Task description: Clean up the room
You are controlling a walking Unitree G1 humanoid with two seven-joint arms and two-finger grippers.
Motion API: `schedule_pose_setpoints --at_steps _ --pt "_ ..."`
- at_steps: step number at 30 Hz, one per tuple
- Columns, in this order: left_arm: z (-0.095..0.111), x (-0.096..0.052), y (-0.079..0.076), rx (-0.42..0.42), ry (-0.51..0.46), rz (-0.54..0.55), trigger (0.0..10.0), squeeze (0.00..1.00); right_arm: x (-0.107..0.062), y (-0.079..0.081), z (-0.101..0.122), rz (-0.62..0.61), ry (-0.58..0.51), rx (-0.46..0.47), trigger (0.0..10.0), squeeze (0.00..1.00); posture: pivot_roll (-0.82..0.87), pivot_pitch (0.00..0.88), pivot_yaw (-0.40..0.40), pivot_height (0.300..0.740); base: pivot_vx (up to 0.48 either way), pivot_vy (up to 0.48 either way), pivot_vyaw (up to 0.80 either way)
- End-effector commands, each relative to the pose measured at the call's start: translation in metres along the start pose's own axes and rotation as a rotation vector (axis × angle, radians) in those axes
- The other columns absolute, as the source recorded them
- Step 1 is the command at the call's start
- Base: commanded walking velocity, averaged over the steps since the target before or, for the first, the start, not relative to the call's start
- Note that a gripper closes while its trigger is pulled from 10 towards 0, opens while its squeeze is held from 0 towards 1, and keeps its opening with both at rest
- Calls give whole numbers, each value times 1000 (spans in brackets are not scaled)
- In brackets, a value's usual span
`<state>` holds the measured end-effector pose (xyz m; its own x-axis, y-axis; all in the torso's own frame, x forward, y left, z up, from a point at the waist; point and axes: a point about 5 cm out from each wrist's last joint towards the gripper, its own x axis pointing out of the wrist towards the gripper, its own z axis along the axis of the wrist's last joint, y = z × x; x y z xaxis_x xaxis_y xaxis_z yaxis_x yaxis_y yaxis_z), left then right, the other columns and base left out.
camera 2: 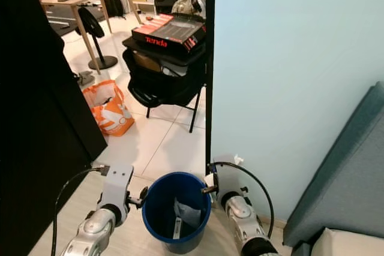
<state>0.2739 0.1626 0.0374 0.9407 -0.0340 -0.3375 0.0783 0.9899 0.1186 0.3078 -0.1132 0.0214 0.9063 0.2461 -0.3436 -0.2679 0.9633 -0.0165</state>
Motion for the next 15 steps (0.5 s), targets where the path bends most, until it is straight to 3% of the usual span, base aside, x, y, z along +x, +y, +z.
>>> schedule_pose_setpoints --at_steps 1,4,12,15 --pt "-2 -3 3 -18 -4 16 10000 0 1 2 1 7 -2 14 10000 0 53 57 -1 740 0 0 0" --pt "-1 -3 4 -29 -12 17 10000 0 1 3 1 13 3 10 10000 0 53 56 -2 740 0 0 0" --pt "-10 -3 5 -43 24 45 10000 0 -5 23 -27 180 180 -76 10000 0 49 58 -7 740 0 0 0" --pt "-13 -4 6 -44 40 61 10000 0 -6 25 -31 191 198 -84 10000 0 50 59 -8 740 0 0 0"
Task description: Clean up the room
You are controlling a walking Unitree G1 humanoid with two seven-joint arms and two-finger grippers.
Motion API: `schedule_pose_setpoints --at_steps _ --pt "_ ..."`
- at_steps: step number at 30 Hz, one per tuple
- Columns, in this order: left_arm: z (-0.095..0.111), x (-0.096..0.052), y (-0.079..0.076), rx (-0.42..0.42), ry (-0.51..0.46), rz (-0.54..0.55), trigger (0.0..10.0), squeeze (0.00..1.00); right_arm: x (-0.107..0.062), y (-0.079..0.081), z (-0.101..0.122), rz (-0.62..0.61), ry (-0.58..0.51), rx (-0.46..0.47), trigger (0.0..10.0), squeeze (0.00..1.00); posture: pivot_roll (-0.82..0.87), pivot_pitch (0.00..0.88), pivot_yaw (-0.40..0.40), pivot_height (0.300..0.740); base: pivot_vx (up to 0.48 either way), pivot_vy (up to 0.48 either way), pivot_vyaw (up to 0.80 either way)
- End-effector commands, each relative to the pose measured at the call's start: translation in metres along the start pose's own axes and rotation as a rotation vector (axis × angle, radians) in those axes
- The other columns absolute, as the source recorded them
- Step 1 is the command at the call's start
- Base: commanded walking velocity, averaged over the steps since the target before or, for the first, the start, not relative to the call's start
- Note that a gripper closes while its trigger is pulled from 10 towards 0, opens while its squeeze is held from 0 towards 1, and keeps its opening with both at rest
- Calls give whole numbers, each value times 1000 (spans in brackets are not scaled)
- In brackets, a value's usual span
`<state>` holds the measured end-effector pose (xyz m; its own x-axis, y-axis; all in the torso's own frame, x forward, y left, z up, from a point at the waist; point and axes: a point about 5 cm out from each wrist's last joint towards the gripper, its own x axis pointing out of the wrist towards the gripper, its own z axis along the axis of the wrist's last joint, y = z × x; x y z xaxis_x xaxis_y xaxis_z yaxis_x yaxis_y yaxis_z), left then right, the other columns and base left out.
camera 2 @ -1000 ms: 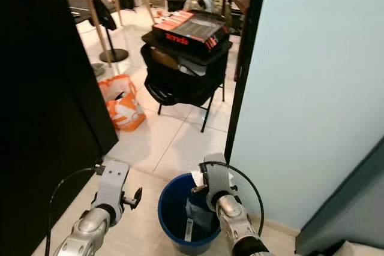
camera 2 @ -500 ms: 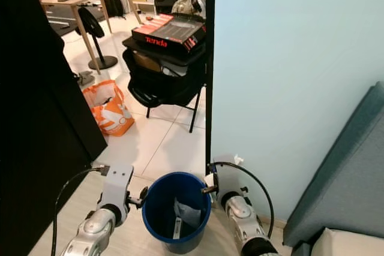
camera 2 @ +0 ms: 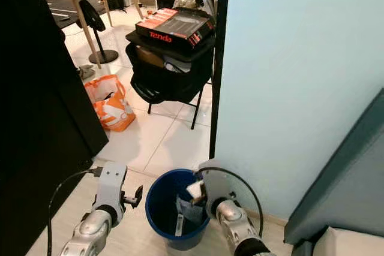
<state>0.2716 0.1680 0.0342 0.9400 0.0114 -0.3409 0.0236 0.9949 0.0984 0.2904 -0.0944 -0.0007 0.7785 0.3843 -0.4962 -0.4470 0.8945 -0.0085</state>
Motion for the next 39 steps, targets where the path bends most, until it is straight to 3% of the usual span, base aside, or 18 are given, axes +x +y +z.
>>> schedule_pose_setpoints --at_steps 1,9,39 --pt "-9 -2 2 -5 31 17 10000 0 -1 3 -6 13 33 -8 10000 0 50 59 -8 740 0 0 0" --pt "-11 -4 4 -19 26 22 10000 0 0 0 -4 -13 21 -1 10000 0 53 58 -9 740 0 0 0" --pt "-1 -1 5 -45 -16 20 10000 0 2 1 5 9 -15 5 10000 0 51 37 -12 740 282 0 0"
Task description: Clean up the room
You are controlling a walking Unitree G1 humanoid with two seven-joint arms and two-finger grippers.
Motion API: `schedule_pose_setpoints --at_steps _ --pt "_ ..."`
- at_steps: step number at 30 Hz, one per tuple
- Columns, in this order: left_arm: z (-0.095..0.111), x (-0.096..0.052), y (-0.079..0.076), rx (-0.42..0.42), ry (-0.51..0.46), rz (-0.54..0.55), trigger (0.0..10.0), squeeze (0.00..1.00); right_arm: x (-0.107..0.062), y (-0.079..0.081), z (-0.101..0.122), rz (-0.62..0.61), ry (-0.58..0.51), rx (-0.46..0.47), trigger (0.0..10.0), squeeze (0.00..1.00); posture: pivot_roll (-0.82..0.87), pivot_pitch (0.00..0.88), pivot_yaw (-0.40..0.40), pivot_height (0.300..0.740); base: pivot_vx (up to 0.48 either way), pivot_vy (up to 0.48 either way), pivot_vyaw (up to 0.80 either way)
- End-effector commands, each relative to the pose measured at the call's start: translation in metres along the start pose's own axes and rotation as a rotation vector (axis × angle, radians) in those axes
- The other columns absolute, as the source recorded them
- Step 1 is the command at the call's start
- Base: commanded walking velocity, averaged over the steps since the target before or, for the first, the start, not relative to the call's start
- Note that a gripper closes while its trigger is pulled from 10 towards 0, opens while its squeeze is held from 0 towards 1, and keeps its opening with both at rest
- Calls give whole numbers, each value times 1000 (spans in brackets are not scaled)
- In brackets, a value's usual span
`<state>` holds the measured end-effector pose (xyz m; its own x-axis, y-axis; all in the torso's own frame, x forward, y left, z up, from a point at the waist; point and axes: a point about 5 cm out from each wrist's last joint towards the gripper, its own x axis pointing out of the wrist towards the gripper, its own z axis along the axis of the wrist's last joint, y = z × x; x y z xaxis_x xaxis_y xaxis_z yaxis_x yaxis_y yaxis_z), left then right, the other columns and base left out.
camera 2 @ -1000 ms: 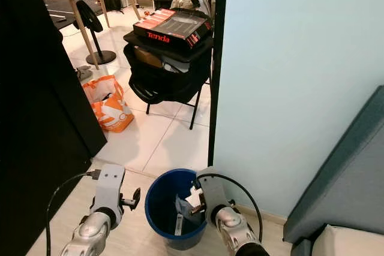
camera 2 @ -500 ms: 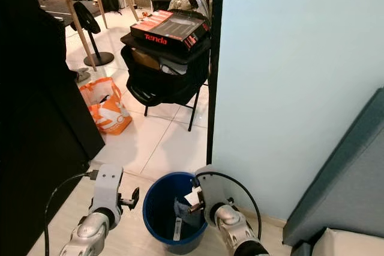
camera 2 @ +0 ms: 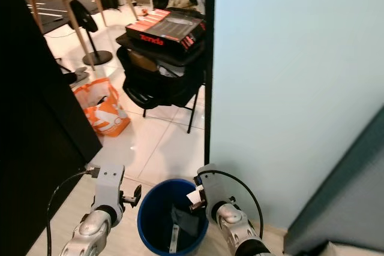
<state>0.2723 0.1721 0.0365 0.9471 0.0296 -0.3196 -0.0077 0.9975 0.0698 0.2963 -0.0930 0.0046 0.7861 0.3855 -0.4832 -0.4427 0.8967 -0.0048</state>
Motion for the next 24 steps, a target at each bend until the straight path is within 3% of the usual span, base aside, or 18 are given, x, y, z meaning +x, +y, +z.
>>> schedule_pose_setpoints --at_steps 1,7,24 --pt "-2 -1 0 -9 3 0 10000 0 0 3 -2 12 -1 -2 10000 0 50 33 -12 740 285 0 0" --pt "-2 -1 0 -14 0 0 10000 0 0 3 -1 14 -4 -5 10000 0 50 29 -14 740 278 0 0" --pt "-1 -2 -1 -24 -13 -5 10000 0 -1 3 -3 16 -3 -3 10000 0 50 36 -16 740 0 0 0"
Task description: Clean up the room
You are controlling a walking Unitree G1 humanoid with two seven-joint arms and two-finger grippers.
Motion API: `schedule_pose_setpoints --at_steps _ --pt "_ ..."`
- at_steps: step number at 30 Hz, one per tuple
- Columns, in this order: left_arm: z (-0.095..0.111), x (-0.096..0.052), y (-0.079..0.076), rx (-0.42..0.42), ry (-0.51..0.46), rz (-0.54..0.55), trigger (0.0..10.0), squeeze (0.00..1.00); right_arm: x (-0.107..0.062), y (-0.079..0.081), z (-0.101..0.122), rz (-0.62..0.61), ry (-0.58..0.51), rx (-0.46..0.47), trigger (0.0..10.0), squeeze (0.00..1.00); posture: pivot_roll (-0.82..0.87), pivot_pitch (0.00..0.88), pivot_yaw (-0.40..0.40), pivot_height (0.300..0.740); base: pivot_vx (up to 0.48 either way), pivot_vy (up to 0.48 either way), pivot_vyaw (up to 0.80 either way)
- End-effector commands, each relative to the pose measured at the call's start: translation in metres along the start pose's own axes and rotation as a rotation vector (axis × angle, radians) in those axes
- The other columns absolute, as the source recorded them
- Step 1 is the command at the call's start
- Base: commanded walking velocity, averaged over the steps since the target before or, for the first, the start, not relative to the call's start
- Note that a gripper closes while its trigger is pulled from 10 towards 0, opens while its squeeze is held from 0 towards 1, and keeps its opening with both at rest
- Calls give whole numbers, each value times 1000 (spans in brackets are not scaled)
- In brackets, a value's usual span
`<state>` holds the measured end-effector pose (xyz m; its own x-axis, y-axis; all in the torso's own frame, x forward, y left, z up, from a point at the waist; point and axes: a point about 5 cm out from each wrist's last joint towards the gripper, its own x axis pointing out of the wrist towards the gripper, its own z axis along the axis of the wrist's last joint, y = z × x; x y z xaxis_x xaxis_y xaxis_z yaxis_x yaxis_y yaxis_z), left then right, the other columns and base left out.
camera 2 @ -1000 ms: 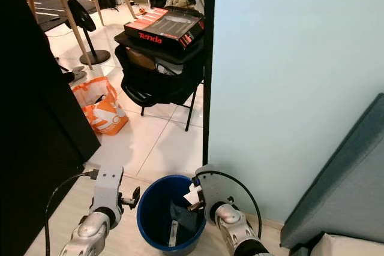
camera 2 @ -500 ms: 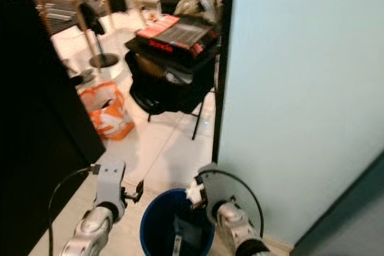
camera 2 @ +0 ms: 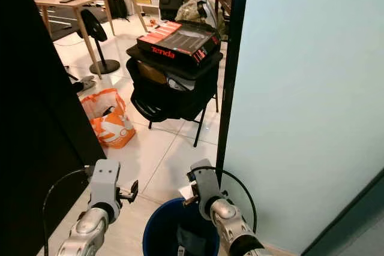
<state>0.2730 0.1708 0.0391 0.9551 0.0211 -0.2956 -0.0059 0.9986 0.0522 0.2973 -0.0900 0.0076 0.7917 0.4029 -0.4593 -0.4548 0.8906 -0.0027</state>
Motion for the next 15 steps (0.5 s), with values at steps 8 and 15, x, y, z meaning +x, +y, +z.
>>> schedule_pose_setpoints --at_steps 8,15 --pt "-3 -2 1 -8 10 -2 10000 0 -1 2 -5 7 15 8 10000 0 50 42 -16 740 0 0 0" --pt "-6 1 0 26 39 -10 10000 0 2 3 2 13 4 -1 10000 0 50 46 -16 740 0 0 0"
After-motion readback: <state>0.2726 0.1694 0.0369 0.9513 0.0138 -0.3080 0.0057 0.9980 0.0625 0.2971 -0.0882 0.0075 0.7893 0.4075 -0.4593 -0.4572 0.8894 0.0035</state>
